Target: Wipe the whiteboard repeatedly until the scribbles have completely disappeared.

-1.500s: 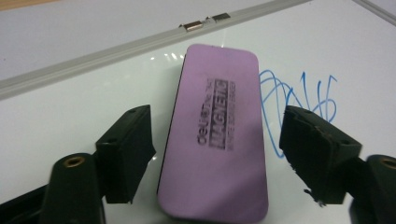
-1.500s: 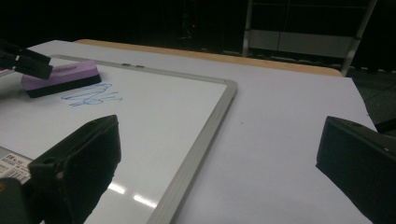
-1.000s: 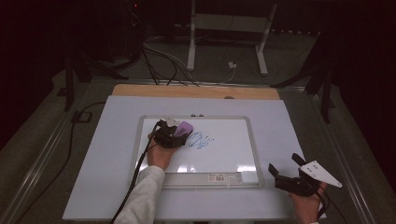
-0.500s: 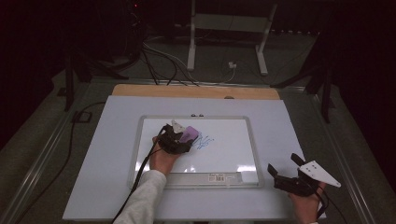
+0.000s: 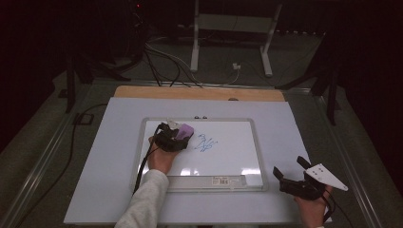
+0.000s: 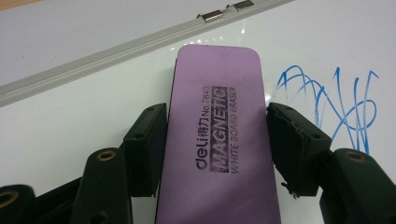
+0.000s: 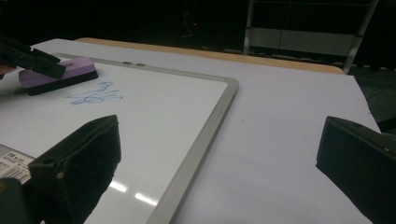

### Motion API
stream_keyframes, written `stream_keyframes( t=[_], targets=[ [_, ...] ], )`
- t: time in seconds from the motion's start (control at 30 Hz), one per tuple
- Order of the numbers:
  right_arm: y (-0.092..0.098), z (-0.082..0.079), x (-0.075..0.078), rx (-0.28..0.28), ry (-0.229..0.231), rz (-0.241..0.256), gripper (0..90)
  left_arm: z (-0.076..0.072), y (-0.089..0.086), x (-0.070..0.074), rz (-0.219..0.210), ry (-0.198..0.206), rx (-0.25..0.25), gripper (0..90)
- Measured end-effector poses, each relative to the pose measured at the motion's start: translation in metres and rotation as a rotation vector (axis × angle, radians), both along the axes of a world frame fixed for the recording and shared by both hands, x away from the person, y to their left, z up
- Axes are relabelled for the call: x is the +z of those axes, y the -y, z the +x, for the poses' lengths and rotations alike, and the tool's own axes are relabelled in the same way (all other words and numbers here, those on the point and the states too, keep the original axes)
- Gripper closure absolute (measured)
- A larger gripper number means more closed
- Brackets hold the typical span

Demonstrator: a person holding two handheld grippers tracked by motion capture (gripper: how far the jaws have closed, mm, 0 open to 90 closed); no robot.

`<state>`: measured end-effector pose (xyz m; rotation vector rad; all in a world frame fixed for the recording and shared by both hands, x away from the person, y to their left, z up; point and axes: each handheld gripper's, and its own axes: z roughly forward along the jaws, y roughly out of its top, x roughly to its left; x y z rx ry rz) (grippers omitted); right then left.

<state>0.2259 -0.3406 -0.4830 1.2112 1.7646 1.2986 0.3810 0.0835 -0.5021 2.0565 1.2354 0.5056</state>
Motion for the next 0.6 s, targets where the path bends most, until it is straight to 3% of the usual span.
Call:
stream_keyframes(
  t=[0.3, 0.33, 0.47, 0.6],
  targets=[
    [-0.001, 0.0, 0.0, 0.001, 0.0, 0.0, 0.2, -0.019, 0.027, -0.001, -0.043, -0.013, -0.128, 41.9],
    [-0.001, 0.0, 0.0, 0.001, 0.001, 0.0, 0.2, -0.02, 0.029, -0.001, -0.032, -0.008, -0.132, 41.9],
    [0.0, 0.0, 0.0, 0.0, 0.001, 0.0, 0.2, -0.018, 0.027, 0.0, -0.012, -0.002, -0.109, 42.0],
    [0.0, -0.001, 0.0, -0.003, 0.0, 0.003, 0.2, -0.008, 0.016, 0.001, 0.03, 0.013, -0.022, 42.0]
  ],
)
